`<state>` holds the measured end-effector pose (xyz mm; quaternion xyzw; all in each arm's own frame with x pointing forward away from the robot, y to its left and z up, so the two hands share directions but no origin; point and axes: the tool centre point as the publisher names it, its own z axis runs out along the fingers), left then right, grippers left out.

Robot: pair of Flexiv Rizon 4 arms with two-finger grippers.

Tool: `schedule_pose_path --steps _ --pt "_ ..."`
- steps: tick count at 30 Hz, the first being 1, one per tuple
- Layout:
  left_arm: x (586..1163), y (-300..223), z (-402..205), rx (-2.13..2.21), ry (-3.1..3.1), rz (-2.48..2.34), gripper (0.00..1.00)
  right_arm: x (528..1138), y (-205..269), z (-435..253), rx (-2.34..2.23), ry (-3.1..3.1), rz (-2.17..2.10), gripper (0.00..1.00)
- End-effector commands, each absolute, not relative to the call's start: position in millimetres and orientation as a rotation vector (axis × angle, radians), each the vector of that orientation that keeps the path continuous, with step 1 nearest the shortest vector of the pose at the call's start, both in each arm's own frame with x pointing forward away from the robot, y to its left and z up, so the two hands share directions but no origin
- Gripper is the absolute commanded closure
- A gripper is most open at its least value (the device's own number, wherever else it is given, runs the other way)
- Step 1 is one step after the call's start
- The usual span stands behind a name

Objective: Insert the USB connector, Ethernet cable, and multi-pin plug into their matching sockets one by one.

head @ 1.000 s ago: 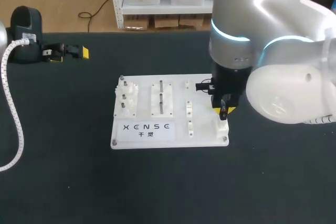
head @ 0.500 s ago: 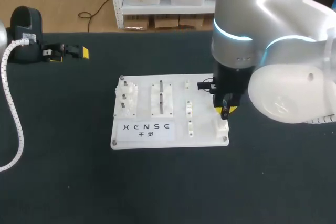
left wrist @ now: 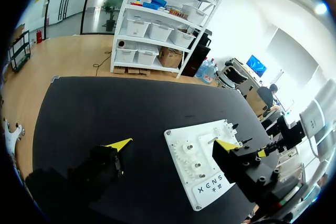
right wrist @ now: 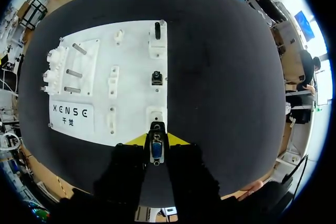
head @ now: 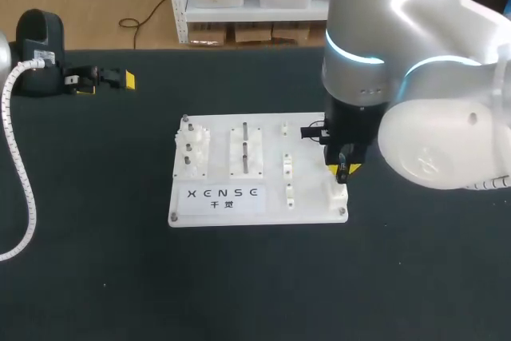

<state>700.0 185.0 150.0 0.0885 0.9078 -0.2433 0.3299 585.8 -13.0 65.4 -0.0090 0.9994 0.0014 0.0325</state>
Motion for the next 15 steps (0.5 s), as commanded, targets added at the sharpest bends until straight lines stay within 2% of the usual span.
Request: schedule_pose_path --steps 1,15 --pt "700.0 185.0 150.0 0.232 2.374 -0.636 0.0 586.5 -11.6 63.2 -0.026 3.075 0.003 1.0" --pt "700.0 185.0 150.0 0.232 2.374 -0.636 0.0 590.2 -11.7 60.5 -0.009 3.075 -0.004 1.0"
